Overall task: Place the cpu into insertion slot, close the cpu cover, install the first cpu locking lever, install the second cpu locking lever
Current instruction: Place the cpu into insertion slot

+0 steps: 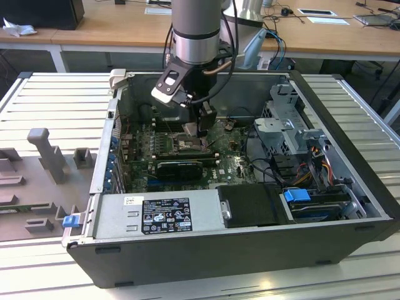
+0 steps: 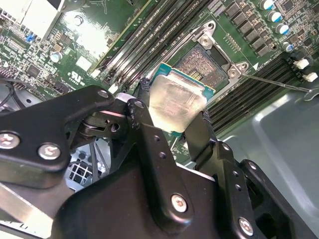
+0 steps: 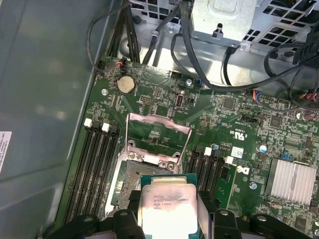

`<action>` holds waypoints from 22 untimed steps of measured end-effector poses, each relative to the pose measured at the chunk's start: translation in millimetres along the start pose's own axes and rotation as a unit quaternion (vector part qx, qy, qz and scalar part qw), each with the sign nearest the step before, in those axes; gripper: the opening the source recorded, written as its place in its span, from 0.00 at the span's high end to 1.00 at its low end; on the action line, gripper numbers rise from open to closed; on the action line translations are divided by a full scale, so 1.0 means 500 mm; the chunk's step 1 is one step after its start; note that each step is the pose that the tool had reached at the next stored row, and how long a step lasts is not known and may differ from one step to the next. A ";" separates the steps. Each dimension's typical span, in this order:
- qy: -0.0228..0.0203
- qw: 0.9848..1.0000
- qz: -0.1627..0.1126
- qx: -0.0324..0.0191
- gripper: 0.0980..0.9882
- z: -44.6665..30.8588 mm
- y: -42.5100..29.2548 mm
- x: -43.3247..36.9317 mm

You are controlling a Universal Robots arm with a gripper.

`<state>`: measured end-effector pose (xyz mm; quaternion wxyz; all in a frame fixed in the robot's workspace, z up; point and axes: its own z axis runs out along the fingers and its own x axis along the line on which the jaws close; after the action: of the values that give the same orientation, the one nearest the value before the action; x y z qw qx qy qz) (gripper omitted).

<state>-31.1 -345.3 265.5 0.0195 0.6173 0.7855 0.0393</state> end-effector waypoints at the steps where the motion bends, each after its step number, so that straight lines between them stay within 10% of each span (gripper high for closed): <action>1: 0.000 1.000 0.002 0.000 0.52 0.001 0.000 0.000; 22: -0.007 0.997 0.073 -0.001 0.52 0.024 -0.009 0.002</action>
<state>-34.9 -344.9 253.3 0.0225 0.6730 0.7384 0.0375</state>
